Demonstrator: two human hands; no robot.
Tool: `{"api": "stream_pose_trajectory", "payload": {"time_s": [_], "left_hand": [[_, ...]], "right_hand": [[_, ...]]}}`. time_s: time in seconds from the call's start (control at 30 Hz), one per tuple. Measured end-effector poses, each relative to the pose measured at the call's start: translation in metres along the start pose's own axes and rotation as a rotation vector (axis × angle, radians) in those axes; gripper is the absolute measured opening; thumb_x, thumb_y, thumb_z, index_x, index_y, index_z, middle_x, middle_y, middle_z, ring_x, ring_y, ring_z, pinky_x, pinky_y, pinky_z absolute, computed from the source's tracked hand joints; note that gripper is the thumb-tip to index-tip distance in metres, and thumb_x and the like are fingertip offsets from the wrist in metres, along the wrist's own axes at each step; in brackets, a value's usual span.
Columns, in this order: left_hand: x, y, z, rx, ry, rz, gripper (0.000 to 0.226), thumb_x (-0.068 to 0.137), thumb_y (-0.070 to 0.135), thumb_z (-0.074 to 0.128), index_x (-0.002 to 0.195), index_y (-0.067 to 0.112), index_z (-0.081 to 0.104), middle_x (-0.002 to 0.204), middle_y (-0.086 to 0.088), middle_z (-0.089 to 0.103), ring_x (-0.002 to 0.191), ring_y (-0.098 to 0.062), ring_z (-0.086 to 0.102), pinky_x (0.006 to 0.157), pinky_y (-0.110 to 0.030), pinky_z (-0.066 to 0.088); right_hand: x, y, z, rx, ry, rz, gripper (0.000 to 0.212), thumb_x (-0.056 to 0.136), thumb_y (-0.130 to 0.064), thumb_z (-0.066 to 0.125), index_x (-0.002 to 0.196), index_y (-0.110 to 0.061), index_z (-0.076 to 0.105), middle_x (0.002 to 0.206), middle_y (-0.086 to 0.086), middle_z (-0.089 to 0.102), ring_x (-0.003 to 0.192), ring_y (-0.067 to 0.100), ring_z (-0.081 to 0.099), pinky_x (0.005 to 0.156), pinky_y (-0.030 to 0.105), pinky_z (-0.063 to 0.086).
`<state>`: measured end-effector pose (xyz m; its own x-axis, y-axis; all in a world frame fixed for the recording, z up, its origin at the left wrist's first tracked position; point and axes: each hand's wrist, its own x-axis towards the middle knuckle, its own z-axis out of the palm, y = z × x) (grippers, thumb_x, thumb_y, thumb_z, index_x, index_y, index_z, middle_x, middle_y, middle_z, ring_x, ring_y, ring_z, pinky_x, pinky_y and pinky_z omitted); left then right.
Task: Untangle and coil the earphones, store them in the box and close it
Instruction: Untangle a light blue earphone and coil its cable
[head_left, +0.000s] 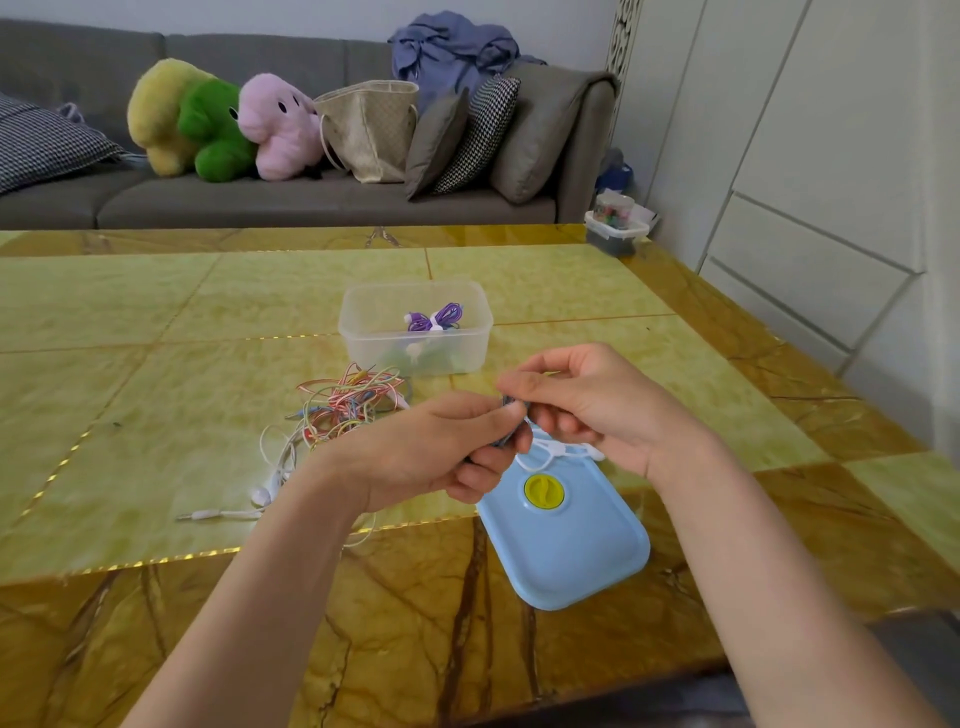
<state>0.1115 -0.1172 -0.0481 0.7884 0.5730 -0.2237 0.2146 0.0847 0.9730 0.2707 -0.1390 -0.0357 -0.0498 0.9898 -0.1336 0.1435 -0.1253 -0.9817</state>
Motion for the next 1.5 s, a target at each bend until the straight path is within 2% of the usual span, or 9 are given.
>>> {"api": "stream_pose_trajectory", "payload": {"time_s": [0.23,0.4,0.77,0.9,1.0,1.13,1.27,1.37,1.5], "left_hand": [[0.022,-0.008,0.013,0.366,0.273,-0.079,0.033,0.102,0.017,0.03,0.07,0.015,0.037,0.058,0.003,0.029,0.037,-0.003,0.027,0.039,-0.014,0.024],[0.024,-0.014,0.007,0.562,0.357,0.024,0.031,0.102,0.017,0.029,0.073,0.017,0.04,0.063,0.002,0.036,0.051,-0.01,0.032,0.049,-0.023,0.027],[0.009,0.005,0.001,-0.401,0.131,0.091,0.03,0.1,0.029,0.034,0.077,0.016,0.047,0.055,0.009,0.033,0.042,-0.002,0.026,0.038,-0.012,0.016],[0.013,-0.002,-0.006,-0.336,0.303,0.012,0.03,0.1,0.027,0.039,0.073,0.017,0.046,0.052,0.009,0.033,0.04,-0.003,0.028,0.038,-0.013,0.016],[0.013,-0.011,-0.015,-0.279,0.497,-0.018,0.031,0.101,0.025,0.038,0.071,0.017,0.046,0.048,0.01,0.042,0.036,-0.002,0.037,0.033,-0.012,0.025],[0.018,-0.019,-0.016,-0.226,0.637,-0.055,0.035,0.102,0.024,0.033,0.071,0.014,0.044,0.052,0.004,0.059,0.041,-0.004,0.057,0.039,-0.013,0.043],[0.029,-0.024,-0.008,-0.1,0.592,-0.027,0.04,0.103,0.02,0.026,0.067,0.011,0.039,0.048,0.004,0.064,0.048,-0.008,0.064,0.053,-0.018,0.047],[0.036,-0.031,-0.007,0.127,0.652,0.057,0.04,0.103,0.017,0.027,0.066,0.01,0.042,0.057,0.006,0.066,0.062,-0.016,0.064,0.08,-0.035,0.051],[0.038,-0.027,-0.002,0.204,0.704,0.098,0.037,0.103,0.018,0.027,0.069,0.012,0.043,0.075,0.005,0.064,0.062,-0.005,0.059,0.059,-0.022,0.046]], "right_hand": [[0.007,0.01,0.003,-0.107,0.118,-0.007,0.013,0.08,-0.014,0.072,0.074,-0.008,0.063,0.056,0.007,0.056,0.037,0.006,0.042,0.036,0.015,0.03],[0.009,0.009,0.002,-0.036,0.066,-0.071,0.007,0.08,-0.004,0.069,0.084,-0.002,0.064,0.07,0.015,0.06,0.046,0.011,0.051,0.045,0.016,0.043],[0.003,-0.005,-0.001,0.078,0.092,-0.297,0.008,0.082,0.006,0.063,0.079,-0.002,0.063,0.068,0.015,0.055,0.047,0.009,0.046,0.048,0.015,0.041],[0.012,0.007,0.003,-0.027,0.192,-0.27,0.003,0.085,-0.004,0.065,0.083,-0.005,0.067,0.066,0.009,0.062,0.051,0.011,0.054,0.053,0.02,0.048],[0.02,0.02,-0.004,-0.437,0.255,-0.087,0.025,0.086,-0.022,0.065,0.086,0.002,0.069,0.076,0.015,0.068,0.057,0.017,0.058,0.062,0.032,0.051],[0.021,0.044,0.013,-0.962,0.15,0.083,0.036,0.08,-0.027,0.069,0.053,-0.01,0.053,0.056,0.009,0.048,0.059,0.024,0.047,0.054,0.028,0.035],[0.024,0.052,0.021,-1.064,0.181,0.11,0.036,0.08,-0.006,0.057,0.052,-0.019,0.038,0.06,0.001,0.036,0.071,0.03,0.045,0.065,0.03,0.035],[0.023,0.05,0.017,-1.107,0.201,0.099,0.032,0.08,-0.008,0.054,0.053,-0.017,0.04,0.06,0.002,0.037,0.07,0.03,0.044,0.056,0.026,0.034],[0.023,0.046,0.005,-0.834,0.229,0.017,0.018,0.079,-0.024,0.068,0.074,-0.01,0.058,0.071,0.002,0.055,0.069,0.021,0.052,0.052,0.025,0.037]]}}
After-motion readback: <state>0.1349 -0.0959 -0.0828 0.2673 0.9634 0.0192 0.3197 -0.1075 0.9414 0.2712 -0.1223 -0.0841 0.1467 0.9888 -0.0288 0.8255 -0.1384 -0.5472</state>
